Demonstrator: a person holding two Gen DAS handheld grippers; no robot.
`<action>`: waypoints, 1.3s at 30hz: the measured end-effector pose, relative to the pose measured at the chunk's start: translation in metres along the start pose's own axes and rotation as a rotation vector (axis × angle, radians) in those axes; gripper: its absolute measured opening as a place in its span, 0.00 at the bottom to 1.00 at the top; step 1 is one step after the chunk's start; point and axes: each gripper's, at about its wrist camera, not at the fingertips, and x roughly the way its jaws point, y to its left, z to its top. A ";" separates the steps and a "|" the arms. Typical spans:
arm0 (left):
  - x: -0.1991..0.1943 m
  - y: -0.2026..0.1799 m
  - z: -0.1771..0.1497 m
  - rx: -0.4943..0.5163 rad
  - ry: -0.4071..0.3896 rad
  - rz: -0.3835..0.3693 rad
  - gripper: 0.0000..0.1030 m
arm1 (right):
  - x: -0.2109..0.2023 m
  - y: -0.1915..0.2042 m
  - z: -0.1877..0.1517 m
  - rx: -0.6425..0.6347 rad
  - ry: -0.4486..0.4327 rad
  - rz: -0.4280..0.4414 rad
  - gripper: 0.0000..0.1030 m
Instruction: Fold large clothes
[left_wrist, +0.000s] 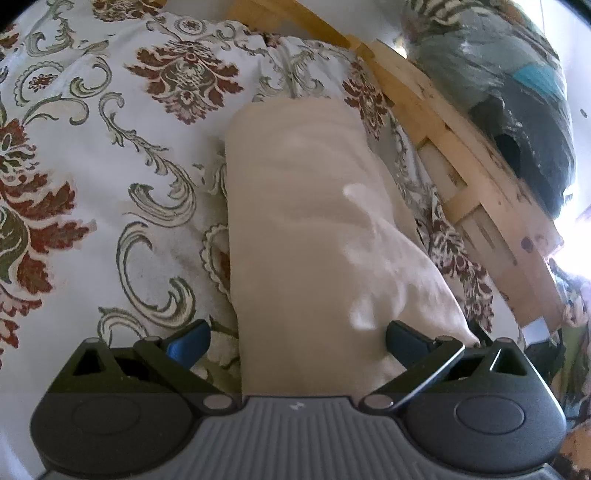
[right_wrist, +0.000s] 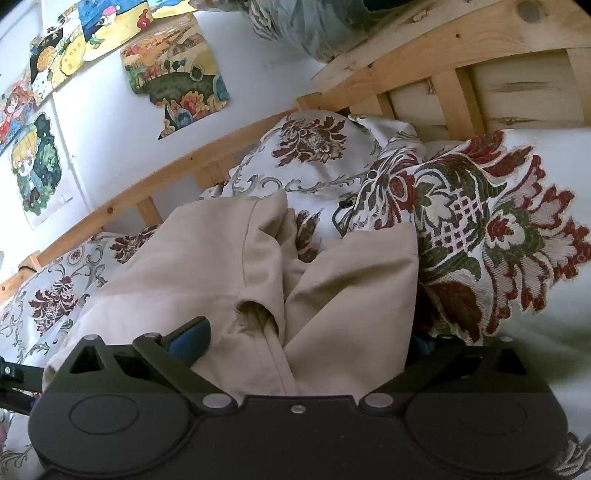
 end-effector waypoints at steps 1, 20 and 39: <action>-0.001 0.001 0.000 -0.012 -0.016 0.006 1.00 | -0.001 0.000 0.000 0.001 -0.003 0.001 0.99; -0.002 0.003 -0.005 -0.034 -0.046 0.026 0.99 | -0.002 -0.002 -0.001 0.007 -0.012 0.012 0.99; 0.049 0.026 0.048 -0.110 0.089 -0.123 1.00 | 0.022 -0.017 0.030 0.238 0.107 0.087 0.92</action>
